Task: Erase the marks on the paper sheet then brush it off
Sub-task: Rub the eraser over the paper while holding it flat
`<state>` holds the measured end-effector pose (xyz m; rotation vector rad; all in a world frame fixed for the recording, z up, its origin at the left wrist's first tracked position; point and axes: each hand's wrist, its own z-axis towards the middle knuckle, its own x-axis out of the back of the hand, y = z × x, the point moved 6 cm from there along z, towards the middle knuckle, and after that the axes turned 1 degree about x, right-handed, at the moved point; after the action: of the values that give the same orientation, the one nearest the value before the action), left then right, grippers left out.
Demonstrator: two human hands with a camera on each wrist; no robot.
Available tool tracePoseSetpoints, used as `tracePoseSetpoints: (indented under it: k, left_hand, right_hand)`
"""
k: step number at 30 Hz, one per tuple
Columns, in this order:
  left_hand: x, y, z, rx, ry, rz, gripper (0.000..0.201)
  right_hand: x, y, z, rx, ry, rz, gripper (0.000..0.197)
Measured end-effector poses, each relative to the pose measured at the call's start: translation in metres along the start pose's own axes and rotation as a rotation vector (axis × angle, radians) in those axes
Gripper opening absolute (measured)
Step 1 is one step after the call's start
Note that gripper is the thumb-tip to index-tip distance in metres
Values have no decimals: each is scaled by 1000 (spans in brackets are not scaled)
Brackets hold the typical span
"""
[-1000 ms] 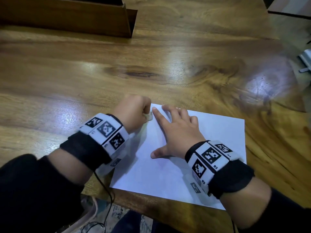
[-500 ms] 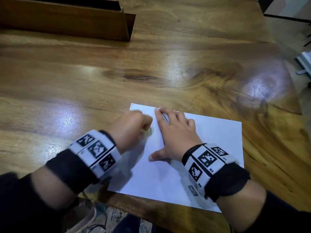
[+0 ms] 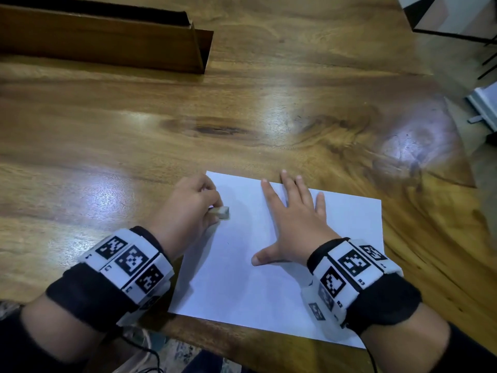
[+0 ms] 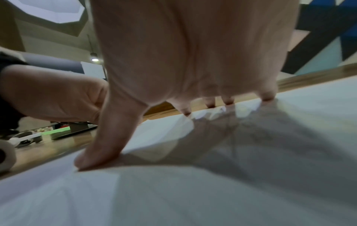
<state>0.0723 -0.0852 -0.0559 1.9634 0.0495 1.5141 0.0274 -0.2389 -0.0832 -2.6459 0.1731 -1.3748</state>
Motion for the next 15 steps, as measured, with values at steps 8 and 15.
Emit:
tracePoseSetpoints:
  k: [8,15]
  left_hand:
    - [-3,5,-2,-45,-5,-47,8]
    - [6,18,24,110,-40,-59,21]
  right_hand:
    - [-7,9,-10,-1,-45,17,134]
    - [-6,0,-7,35,-100,20,129]
